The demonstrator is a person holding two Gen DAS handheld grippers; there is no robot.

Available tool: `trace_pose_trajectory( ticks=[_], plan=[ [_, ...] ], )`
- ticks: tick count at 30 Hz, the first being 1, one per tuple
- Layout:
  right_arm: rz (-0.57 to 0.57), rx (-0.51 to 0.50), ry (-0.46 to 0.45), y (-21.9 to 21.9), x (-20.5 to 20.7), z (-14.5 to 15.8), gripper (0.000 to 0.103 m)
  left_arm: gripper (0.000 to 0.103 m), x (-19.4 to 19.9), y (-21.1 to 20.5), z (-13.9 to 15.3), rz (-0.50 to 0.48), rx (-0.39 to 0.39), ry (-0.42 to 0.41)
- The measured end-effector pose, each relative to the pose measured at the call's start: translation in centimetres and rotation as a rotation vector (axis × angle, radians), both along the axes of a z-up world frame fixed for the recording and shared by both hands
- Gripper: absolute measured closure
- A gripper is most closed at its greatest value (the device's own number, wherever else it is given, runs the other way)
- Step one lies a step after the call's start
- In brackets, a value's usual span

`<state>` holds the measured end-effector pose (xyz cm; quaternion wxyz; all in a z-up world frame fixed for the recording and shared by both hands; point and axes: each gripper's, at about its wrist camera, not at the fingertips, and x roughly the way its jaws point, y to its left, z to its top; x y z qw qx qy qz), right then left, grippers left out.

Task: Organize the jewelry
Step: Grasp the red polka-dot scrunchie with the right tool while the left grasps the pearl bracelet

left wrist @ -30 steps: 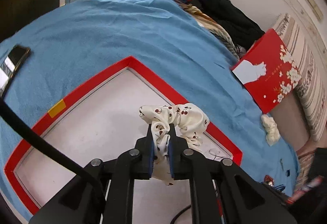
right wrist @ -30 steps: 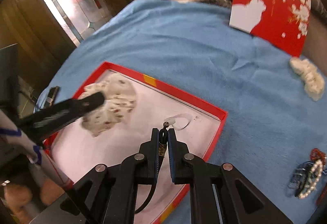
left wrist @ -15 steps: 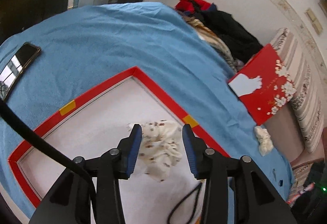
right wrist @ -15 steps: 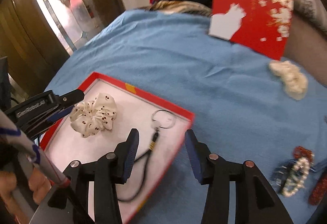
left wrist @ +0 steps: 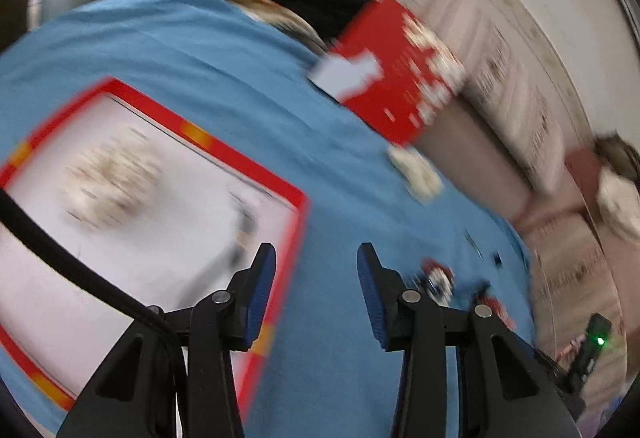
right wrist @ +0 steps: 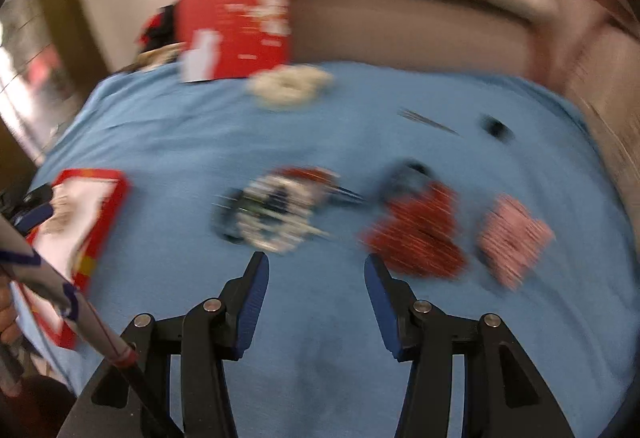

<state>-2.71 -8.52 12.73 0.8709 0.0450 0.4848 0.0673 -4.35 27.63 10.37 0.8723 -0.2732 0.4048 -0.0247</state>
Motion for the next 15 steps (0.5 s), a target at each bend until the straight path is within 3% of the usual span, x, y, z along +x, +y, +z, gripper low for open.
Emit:
trace_pose_trajectory(
  ticks=[4, 9, 15],
  plan=[
    [-0.121, -0.002, 0.017, -6.1, -2.3, -2.0, 0.049, 0.063, 0.7, -6.1, -1.7, -0.102, 0.075, 0.046],
    [-0.198, 0.052, 0.012, -11.0, -2.7, -3.5, 0.049, 0.063, 1.2, -11.8, -2.9, -0.221, 0.103, 0.051],
    [-0.148, 0.158, -0.031, -10.6, -0.1, -4.4, 0.049, 0.063, 2.7, -15.1, -3.5, -0.267, 0.179, 0.042]
  ],
)
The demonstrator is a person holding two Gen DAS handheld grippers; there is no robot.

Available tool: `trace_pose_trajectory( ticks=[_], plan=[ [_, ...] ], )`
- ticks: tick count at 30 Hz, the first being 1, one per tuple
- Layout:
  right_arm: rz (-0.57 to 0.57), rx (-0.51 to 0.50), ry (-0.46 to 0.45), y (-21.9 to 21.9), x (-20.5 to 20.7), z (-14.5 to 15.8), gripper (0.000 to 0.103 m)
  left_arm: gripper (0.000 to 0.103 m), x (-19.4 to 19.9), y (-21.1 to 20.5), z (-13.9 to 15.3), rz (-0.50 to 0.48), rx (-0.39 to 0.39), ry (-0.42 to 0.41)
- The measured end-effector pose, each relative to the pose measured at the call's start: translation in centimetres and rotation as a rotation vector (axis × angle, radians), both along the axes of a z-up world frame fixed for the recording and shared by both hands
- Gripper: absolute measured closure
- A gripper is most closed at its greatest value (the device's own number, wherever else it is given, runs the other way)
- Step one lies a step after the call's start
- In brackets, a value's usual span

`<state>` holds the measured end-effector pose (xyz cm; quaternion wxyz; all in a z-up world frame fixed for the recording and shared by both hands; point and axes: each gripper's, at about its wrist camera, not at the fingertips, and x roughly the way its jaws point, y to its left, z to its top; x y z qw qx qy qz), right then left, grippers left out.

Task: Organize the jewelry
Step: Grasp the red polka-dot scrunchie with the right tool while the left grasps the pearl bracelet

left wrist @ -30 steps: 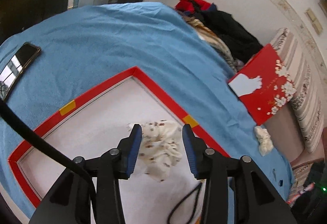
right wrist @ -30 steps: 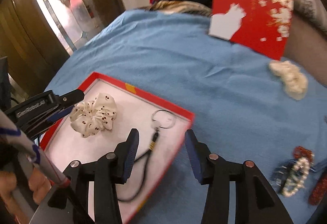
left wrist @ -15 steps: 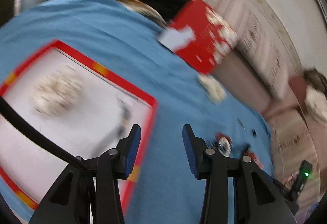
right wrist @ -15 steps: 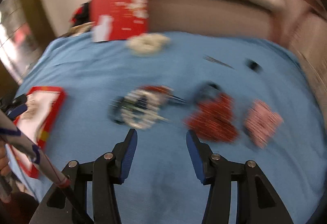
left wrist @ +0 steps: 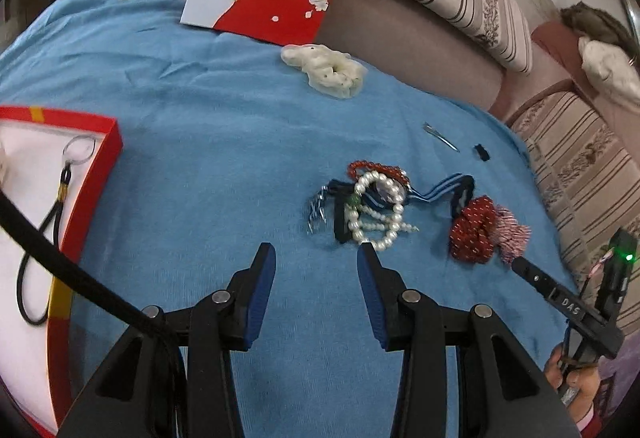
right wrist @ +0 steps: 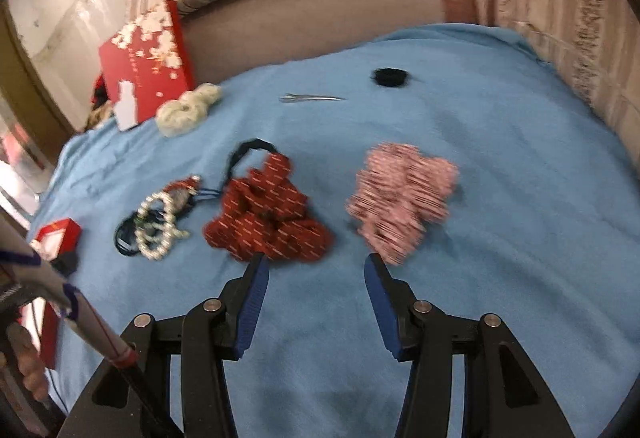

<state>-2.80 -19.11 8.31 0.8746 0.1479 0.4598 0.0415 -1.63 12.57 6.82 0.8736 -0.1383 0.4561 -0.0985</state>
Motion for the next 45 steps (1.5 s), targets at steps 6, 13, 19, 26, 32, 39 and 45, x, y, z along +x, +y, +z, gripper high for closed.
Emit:
trace_pose_trajectory(
  ticks=[6, 13, 19, 26, 32, 39, 45],
  plan=[
    [0.086, -0.044, -0.014, 2.8, 3.2, -1.3, 0.044, 0.063, 4.0, -2.9, 0.3, -0.060, 0.094, 0.002],
    [0.110, -0.028, 0.008, 2.6, 4.5, -2.9, 0.043, 0.063, 9.4, -8.3, -1.5, -0.226, 0.213, 0.032],
    [0.101, 0.004, 0.003, 2.4, 5.5, -3.3, 0.045, 0.078, 10.1, -10.2, -3.1, -0.315, 0.298, 0.060],
    [0.100, 0.022, -0.011, 2.4, 5.2, -2.7, 0.091, 0.094, 7.6, -8.4, -0.3, -0.261, 0.189, 0.029],
    [0.100, 0.067, -0.083, 2.6, 3.2, -0.1, 0.091, 0.094, 2.6, -4.2, 4.1, -0.185, 0.067, -0.053],
    [0.149, 0.043, -0.107, 5.0, -0.3, 1.0, 0.091, 0.094, -2.7, 3.5, 7.6, -0.033, -0.017, -0.125],
    [0.197, 0.020, -0.087, 8.7, -1.7, 1.2, 0.091, 0.094, -5.1, 10.6, 6.8, 0.134, 0.014, -0.101]
  ],
)
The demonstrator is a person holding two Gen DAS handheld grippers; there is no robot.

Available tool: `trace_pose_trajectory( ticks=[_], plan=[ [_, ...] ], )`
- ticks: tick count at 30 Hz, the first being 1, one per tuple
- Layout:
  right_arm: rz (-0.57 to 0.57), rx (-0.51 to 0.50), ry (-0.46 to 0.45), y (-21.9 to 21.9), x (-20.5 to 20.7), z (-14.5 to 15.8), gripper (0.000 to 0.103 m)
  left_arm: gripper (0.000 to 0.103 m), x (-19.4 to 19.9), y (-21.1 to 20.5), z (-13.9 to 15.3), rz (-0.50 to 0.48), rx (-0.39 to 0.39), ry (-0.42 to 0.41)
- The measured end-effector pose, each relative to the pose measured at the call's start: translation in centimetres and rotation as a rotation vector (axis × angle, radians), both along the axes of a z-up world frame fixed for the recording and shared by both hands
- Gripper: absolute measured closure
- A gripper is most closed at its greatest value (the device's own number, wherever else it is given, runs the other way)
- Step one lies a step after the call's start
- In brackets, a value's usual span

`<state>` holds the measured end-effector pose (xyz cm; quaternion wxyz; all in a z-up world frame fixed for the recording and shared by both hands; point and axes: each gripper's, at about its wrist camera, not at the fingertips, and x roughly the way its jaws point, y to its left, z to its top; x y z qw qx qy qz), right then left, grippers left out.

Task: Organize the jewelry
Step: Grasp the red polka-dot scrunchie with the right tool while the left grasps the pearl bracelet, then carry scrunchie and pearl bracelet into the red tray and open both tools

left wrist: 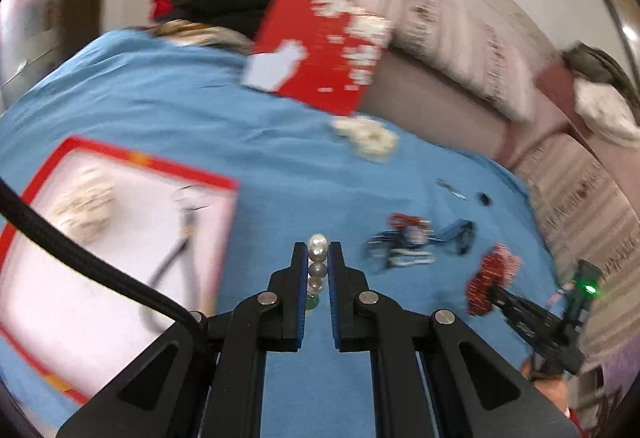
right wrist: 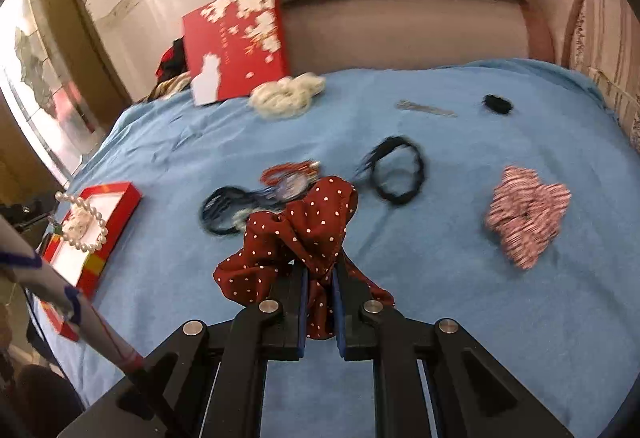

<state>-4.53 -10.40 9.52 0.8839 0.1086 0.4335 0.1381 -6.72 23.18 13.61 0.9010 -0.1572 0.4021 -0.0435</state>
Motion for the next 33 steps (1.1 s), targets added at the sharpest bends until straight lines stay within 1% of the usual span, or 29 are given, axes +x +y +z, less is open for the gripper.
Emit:
trace_pose_trajectory(
  ticks=[2, 5, 8, 11, 13, 17, 21, 24, 27, 28, 29, 30, 31, 32, 33],
  plan=[
    [0.030, 0.014, 0.011, 1.9, -0.5, 0.3, 0.091, 0.094, -0.5, 2.5, -0.9, 0.073, 0.036, 0.033],
    [0.093, 0.053, 0.028, 5.5, -1.0, 0.9, 0.091, 0.094, -1.2, 6.5, -2.3, 0.176, 0.045, 0.090],
    [0.176, 0.060, 0.031, 10.0, -1.1, 1.8, 0.091, 0.094, -2.0, 10.5, -3.8, 0.253, 0.002, 0.139],
    [0.269, 0.066, 0.024, 15.1, -1.3, 3.1, 0.091, 0.094, -2.9, 13.9, -5.2, 0.345, 0.015, 0.179],
    [0.331, 0.072, 0.023, 18.3, -1.5, 3.7, 0.091, 0.094, -3.4, 16.0, -6.1, 0.391, 0.008, 0.212],
    [0.455, 0.086, 0.043, 25.2, -1.6, 4.1, 0.091, 0.094, -4.1, 18.8, -7.4, 0.502, 0.009, 0.271],
    [0.560, 0.035, 0.068, 31.4, -2.4, 3.0, 0.091, 0.094, -5.1, 20.6, -7.5, 0.560, -0.033, 0.260],
    [0.610, -0.002, 0.094, 34.0, -3.2, 1.7, 0.091, 0.094, -5.6, 21.1, -6.7, 0.583, -0.030, 0.221],
    [0.652, -0.034, 0.110, 35.5, -3.7, 0.7, 0.091, 0.093, -6.1, 21.3, -6.0, 0.599, -0.027, 0.180],
    [0.661, -0.039, 0.113, 35.8, -3.8, 0.6, 0.087, 0.092, -6.2, 21.5, -5.8, 0.604, -0.027, 0.169],
    [0.668, -0.050, 0.112, 36.0, -4.0, 0.4, 0.086, 0.088, -6.2, 21.5, -5.6, 0.609, -0.028, 0.160],
    [0.669, -0.056, 0.110, 36.1, -4.1, 0.4, 0.082, 0.082, -6.3, 21.5, -5.5, 0.614, -0.033, 0.150],
    [0.669, -0.057, 0.111, 36.1, -4.3, 0.4, 0.070, 0.080, -6.4, 21.4, -5.3, 0.615, -0.036, 0.140],
    [0.667, -0.051, 0.108, 36.0, -4.4, 0.6, 0.061, 0.078, -6.1, 21.3, -5.2, 0.615, -0.035, 0.134],
    [0.657, -0.046, 0.098, 35.7, -4.4, 0.9, 0.058, 0.076, -6.1, 21.1, -5.0, 0.614, -0.027, 0.127]
  ],
)
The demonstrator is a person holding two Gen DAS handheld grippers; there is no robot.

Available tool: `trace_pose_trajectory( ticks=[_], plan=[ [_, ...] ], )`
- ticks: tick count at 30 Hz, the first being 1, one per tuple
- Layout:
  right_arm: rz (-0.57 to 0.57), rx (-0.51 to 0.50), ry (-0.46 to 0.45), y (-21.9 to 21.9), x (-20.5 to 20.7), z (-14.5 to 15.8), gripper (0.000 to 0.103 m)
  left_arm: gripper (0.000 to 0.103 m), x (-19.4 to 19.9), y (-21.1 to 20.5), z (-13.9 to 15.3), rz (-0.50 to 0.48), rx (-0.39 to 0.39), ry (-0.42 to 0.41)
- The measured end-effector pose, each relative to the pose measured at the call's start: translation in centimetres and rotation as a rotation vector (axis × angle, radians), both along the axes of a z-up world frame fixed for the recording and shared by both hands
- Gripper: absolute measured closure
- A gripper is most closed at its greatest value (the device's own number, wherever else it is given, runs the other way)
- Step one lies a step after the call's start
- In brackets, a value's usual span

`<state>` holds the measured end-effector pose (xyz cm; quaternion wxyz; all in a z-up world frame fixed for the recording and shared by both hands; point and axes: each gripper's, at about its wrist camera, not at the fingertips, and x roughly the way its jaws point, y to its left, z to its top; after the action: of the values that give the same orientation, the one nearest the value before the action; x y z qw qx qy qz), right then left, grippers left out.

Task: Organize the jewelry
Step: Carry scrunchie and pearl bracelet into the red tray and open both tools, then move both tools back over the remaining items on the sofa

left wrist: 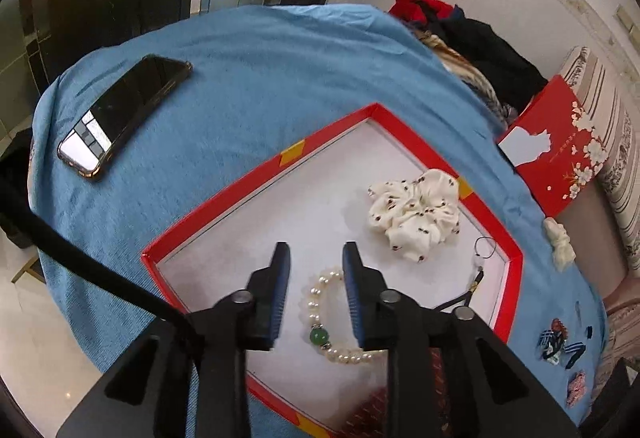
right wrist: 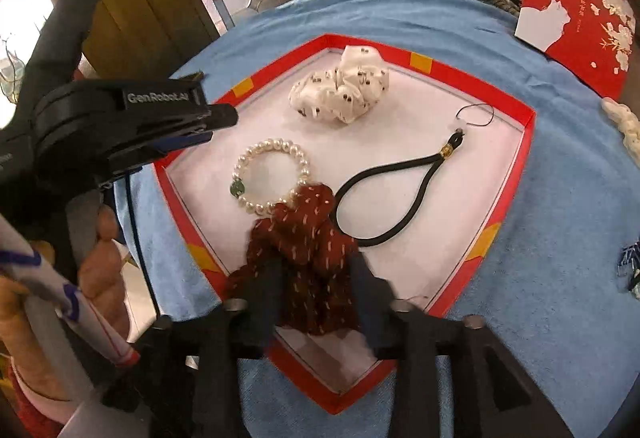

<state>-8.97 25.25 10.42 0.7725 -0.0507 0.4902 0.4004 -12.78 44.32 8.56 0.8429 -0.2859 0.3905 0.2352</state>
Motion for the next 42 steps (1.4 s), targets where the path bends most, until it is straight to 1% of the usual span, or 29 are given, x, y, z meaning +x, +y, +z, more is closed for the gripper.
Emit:
trace_pose_trajectory(
  ticks=[1, 4, 6, 8, 13, 16, 20, 23, 28, 33, 42],
  plan=[
    [-0.010, 0.005, -0.007, -0.3, 0.1, 0.3, 0.056, 0.075, 0.0, -0.3, 0.2, -0.004, 0.015, -0.006],
    [-0.042, 0.024, -0.016, -1.6, 0.2, 1.4, 0.055, 0.072, 0.1, -1.3, 0.9, -0.023, 0.065, -0.014],
    [-0.079, 0.035, -0.024, -3.4, 0.4, 2.0, 0.053, 0.070, 0.2, -2.0, 1.1, -0.040, 0.082, -0.017],
    [-0.113, 0.038, -0.034, -5.0, 0.4, 2.4, 0.051, 0.070, 0.3, -2.9, 1.3, -0.065, 0.087, -0.020],
    [-0.219, 0.015, -0.059, -11.0, 0.3, 2.9, 0.051, 0.069, 0.9, -5.2, 1.6, -0.129, 0.121, -0.028],
    [-0.288, -0.017, -0.068, -15.1, 0.3, 2.5, 0.051, 0.069, 1.3, -6.3, 1.6, -0.158, 0.128, -0.028],
    [-0.403, -0.051, -0.048, -21.2, 0.3, 1.2, 0.051, 0.069, 1.9, -8.3, 1.6, -0.194, 0.150, -0.020],
    [-0.491, -0.081, -0.034, -25.5, 0.7, 0.1, 0.051, 0.069, 2.5, -10.4, 1.7, -0.239, 0.183, -0.011],
    [-0.623, -0.087, -0.016, -31.8, 1.1, -0.9, 0.051, 0.069, 3.7, -14.7, 1.4, -0.334, 0.239, 0.007],
    [-0.710, -0.072, -0.026, -35.9, 1.3, -0.7, 0.051, 0.068, 4.7, -18.9, 0.9, -0.413, 0.290, 0.030],
    [-0.798, -0.060, -0.044, -40.5, 1.7, -0.9, 0.051, 0.068, 5.8, -24.7, 0.4, -0.519, 0.352, 0.043]
  ],
)
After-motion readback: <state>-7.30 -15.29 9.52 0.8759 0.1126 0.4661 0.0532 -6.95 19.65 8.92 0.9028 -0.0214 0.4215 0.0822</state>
